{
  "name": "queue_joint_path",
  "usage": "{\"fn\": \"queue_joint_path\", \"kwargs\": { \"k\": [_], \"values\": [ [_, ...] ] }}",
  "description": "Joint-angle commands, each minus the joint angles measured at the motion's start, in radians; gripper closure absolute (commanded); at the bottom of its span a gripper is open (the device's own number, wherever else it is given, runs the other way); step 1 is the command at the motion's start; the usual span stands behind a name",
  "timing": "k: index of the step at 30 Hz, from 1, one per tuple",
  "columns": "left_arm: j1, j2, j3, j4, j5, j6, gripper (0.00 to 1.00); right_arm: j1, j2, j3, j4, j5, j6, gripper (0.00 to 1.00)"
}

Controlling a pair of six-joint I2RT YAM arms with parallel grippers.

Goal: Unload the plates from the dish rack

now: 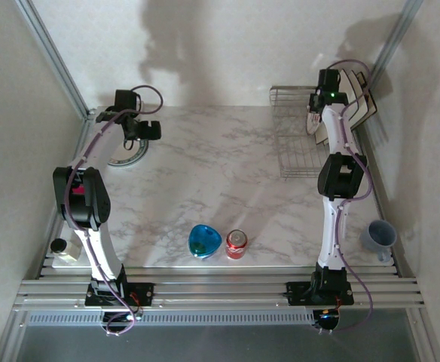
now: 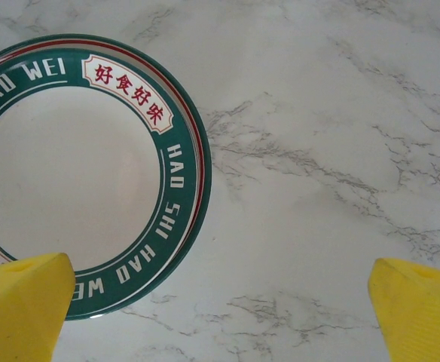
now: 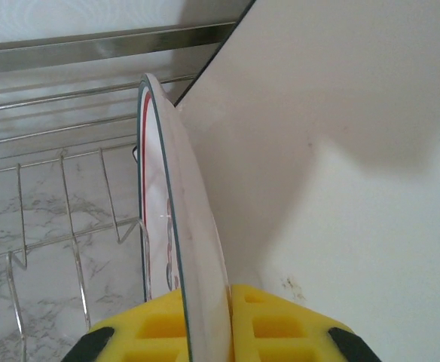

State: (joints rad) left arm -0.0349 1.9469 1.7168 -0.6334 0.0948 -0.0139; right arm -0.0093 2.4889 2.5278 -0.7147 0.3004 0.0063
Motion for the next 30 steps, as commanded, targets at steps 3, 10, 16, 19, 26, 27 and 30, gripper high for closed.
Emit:
{"fn": "queue_joint_path", "kwargs": {
  "k": [3,10,16,19,26,27,30],
  "values": [
    [-0.010,0.005,0.009,-0.031,0.013,0.011,0.01,0.031,-0.143,0.024,-0.011,0.017,-0.029,1.00],
    [-0.012,0.003,0.000,-0.042,0.013,0.012,0.00,0.058,-0.229,0.021,-0.032,0.080,-0.094,1.00],
    [-0.013,-0.008,0.001,-0.067,-0.006,0.014,0.00,0.089,-0.319,-0.010,-0.046,0.108,-0.117,1.00],
    [-0.017,-0.011,0.001,-0.080,-0.018,0.014,0.00,0.107,-0.373,-0.052,-0.047,0.090,-0.101,1.00],
    [-0.024,-0.039,-0.012,-0.093,-0.029,0.011,0.00,0.146,-0.517,-0.192,-0.063,-0.060,-0.016,1.00],
    [-0.026,-0.042,-0.017,-0.095,-0.029,0.009,0.00,0.150,-0.542,-0.223,-0.062,-0.093,0.002,1.00],
    [-0.031,-0.051,-0.023,-0.098,-0.026,0.006,0.01,0.153,-0.626,-0.344,-0.038,-0.237,0.079,1.00]
  ]
}}
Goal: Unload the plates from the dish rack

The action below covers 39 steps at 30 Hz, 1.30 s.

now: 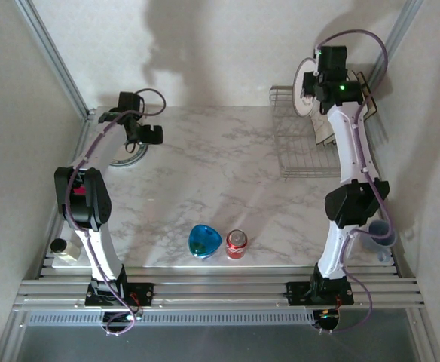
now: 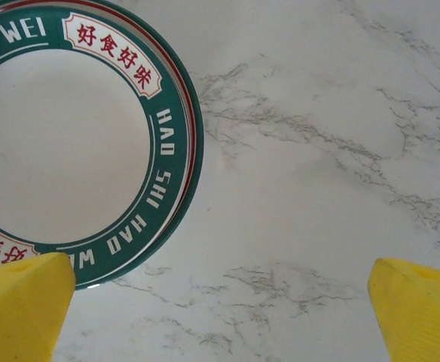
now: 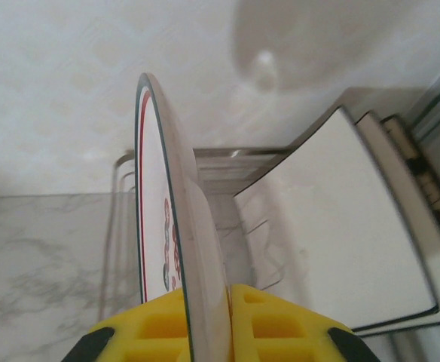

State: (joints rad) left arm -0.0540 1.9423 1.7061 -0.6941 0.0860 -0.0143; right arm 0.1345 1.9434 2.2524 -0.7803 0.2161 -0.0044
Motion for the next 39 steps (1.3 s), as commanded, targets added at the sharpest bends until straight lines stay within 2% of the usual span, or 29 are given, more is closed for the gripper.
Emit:
{"fn": "queue_joint_path", "kwargs": {
  "k": [1,8,14,18,24,27,31,35,37,39],
  "values": [
    [-0.014,-0.048,-0.014,-0.039,-0.017,0.005,0.00,0.011,-0.110,-0.120,0.047,-0.203,0.115,1.00],
    [-0.034,-0.083,-0.034,-0.013,0.069,-0.014,0.01,0.011,-0.355,-0.601,0.374,-0.623,0.391,1.00],
    [-0.048,-0.083,-0.024,-0.026,0.080,-0.013,0.00,0.010,-0.429,-0.938,0.760,-0.876,0.642,1.00],
    [-0.052,-0.089,-0.030,-0.018,0.087,-0.013,0.01,0.011,-0.406,-1.100,1.029,-0.963,0.806,1.00],
    [-0.055,-0.101,-0.033,-0.009,0.100,-0.010,0.01,0.024,-0.388,-1.184,1.120,-0.958,0.832,1.00],
    [-0.056,-0.130,-0.058,0.054,0.219,-0.026,0.00,0.040,-0.385,-1.200,1.132,-0.948,0.827,1.00],
    [-0.055,-0.180,-0.154,0.257,0.562,-0.111,0.00,0.068,-0.361,-1.203,1.155,-0.939,0.830,1.00],
    [-0.055,-0.184,-0.272,0.544,0.857,-0.278,0.00,0.100,-0.321,-1.183,1.192,-0.948,0.851,1.00],
    [-0.061,-0.181,-0.330,0.704,0.963,-0.381,0.00,0.117,-0.302,-1.164,1.199,-0.946,0.857,1.00],
    [-0.066,-0.177,-0.371,0.827,1.015,-0.462,0.00,0.131,-0.283,-1.142,1.200,-0.944,0.859,1.00]
  ]
}}
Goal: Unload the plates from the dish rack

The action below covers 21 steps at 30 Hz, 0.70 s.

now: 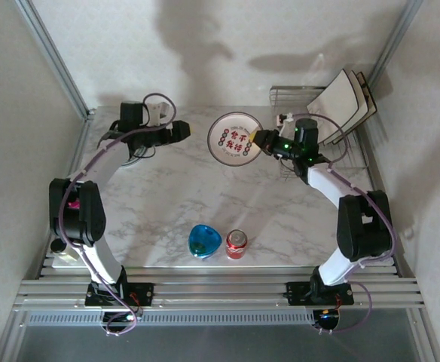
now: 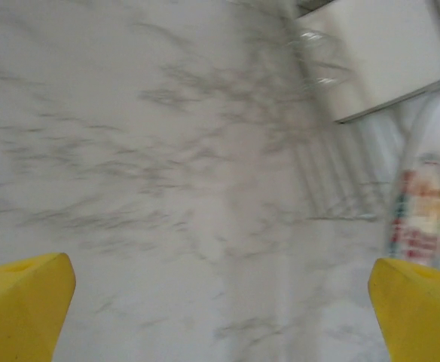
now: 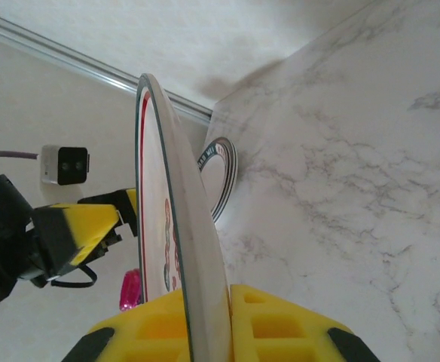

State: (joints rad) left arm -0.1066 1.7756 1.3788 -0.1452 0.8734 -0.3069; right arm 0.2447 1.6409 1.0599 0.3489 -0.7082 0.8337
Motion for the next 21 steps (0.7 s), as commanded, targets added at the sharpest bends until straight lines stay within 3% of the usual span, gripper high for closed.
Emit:
{"fn": "queue_joint_path", "kwargs": {
  "k": [1,7,15,19,21],
  "values": [
    [-0.017,-0.005,-0.052,0.319,0.249,-0.200,0.00,0.027,0.028,0.062,0.073,-0.019,0.022,1.00],
    [-0.044,0.020,-0.066,0.383,0.272,-0.242,0.01,0.062,0.094,0.126,0.098,-0.022,0.043,1.00],
    [-0.071,0.060,-0.090,0.433,0.272,-0.276,0.14,0.108,0.188,0.212,0.139,-0.029,0.083,1.00],
    [-0.076,0.073,-0.081,0.435,0.274,-0.281,0.26,0.124,0.218,0.248,0.139,-0.032,0.086,1.00],
    [-0.077,0.077,-0.076,0.433,0.274,-0.282,0.44,0.129,0.231,0.259,0.139,-0.032,0.089,1.00]
  ]
}}
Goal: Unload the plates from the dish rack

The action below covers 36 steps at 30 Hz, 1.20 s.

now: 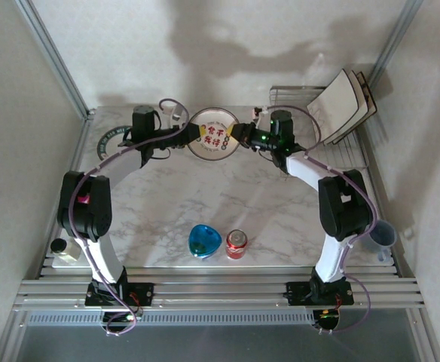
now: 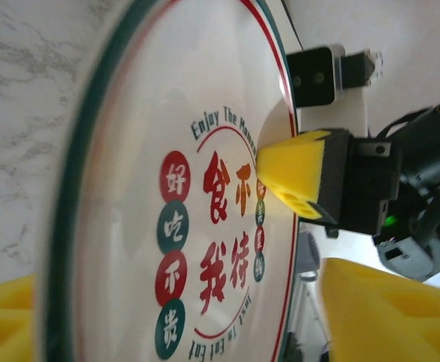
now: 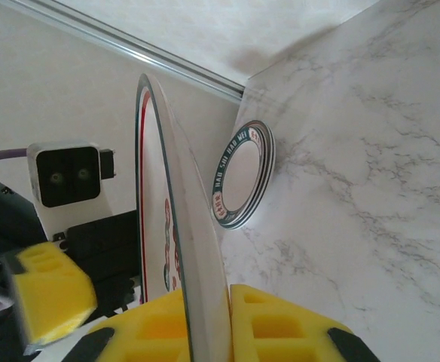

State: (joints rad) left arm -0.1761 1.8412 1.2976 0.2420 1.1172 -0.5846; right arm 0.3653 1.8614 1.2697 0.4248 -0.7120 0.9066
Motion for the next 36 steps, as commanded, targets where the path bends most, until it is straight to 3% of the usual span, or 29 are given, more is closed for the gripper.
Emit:
{"fn": "queue_joint_path", "kwargs": {
  "k": [1,2,5,11,13,15,18,22,25,27,31,36],
  "values": [
    [-0.007,0.015,0.008,0.048,0.030,-0.006,0.57,0.010,0.015,0.053,0.063,-0.029,0.017,1.00],
    [-0.007,0.016,0.011,0.048,0.029,-0.007,0.71,0.011,0.020,0.054,0.062,-0.027,0.017,1.00],
    [-0.007,0.024,0.023,0.042,0.028,-0.008,0.99,0.013,0.024,0.057,0.057,-0.025,0.017,1.00],
    [-0.007,0.026,0.031,0.039,0.014,-0.014,1.00,0.015,0.029,0.072,0.011,-0.022,-0.005,0.98],
    [-0.007,0.025,0.036,0.040,0.003,-0.028,1.00,0.013,0.022,0.089,-0.047,-0.017,-0.029,0.54],
    [-0.002,0.020,0.052,0.021,-0.010,-0.035,1.00,0.012,0.007,0.127,-0.175,0.010,-0.094,0.23],
    [0.030,0.010,0.081,-0.040,-0.067,-0.047,1.00,0.008,-0.011,0.284,-0.586,0.120,-0.301,0.01],
    [0.103,-0.030,0.084,-0.112,-0.164,-0.073,1.00,-0.006,0.020,0.605,-1.200,0.421,-0.566,0.01],
    [0.172,-0.065,0.068,-0.164,-0.233,-0.092,1.00,-0.018,0.069,0.820,-1.500,0.685,-0.685,0.01],
    [0.222,-0.092,0.038,-0.162,-0.273,-0.109,1.00,-0.033,0.094,0.921,-1.631,0.814,-0.723,0.01],
    [0.311,-0.146,-0.054,-0.106,-0.360,-0.148,1.00,-0.067,0.117,1.006,-1.750,0.958,-0.765,0.01],
    [0.381,-0.180,-0.169,0.002,-0.422,-0.180,1.00,-0.106,0.236,1.165,-1.896,1.031,-0.827,0.01]
  ]
}}
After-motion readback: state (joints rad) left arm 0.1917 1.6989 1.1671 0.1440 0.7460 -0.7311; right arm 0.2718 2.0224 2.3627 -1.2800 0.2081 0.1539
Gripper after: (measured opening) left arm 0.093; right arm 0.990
